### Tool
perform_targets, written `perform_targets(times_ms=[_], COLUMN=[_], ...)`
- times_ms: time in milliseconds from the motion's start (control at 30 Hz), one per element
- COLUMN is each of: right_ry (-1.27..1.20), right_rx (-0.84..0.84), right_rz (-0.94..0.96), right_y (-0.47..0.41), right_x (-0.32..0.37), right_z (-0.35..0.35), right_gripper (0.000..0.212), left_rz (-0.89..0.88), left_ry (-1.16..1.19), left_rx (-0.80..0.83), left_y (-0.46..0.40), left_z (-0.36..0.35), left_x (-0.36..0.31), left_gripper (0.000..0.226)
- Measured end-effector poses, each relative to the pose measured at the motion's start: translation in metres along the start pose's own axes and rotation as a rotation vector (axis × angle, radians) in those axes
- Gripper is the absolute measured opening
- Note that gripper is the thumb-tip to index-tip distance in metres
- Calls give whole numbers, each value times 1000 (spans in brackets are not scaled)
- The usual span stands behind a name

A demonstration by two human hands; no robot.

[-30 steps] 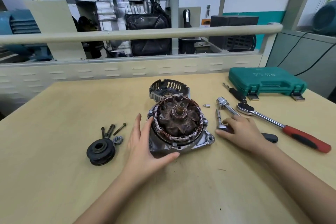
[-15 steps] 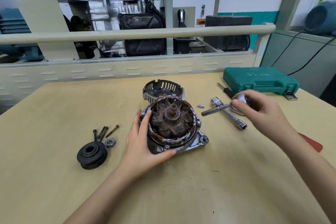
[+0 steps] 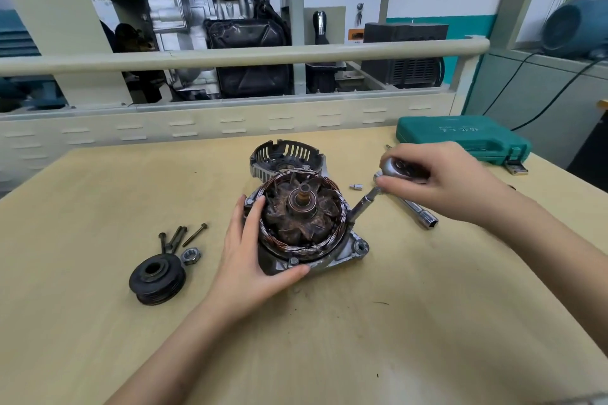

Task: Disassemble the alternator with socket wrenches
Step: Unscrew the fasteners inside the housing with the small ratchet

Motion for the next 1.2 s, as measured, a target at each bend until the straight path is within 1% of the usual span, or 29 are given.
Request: perform_targets(times_ms=[100,167,433,667,900,1033,1133,1200], right_ry=[120,159,89,12,91,171,113,79], right_rx=[33,35,97,64,108,164,236,259], right_rz=[70,90,55,73,88,115,169,208], right_y=[-4,-6,-7,-8,-7,-12,-15,-16], right_x=[12,16,16,17,22,23,22,22], right_z=[2,4,2,9,5,9,9,8], right_gripper=[39,41,44,41,46,48,57,57], left_rz=[-1,-6,-9,-3,-3,-1,-4,-10], left_ry=[4,5,5,7,10,11,16,11], left_rx=[2,2,-6,1,-2,-1,-6,-3], left_y=[0,0,0,0,0,0,0,0], left_z=[0,0,0,0,0,-1,-1,0], left_x=[0,0,1,1,1,1,1,1], left_gripper=[101,101,99,99,99,100,100,101])
Point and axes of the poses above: each hand's wrist, its own y-axis away from the middle knuckle, its own z-axis out of the back of the hand, x = y × z, the point moved 4 cm from there along -y, towards the middle knuckle, and after that the axes turned 2 degrees about y, right-handed, at the moved point
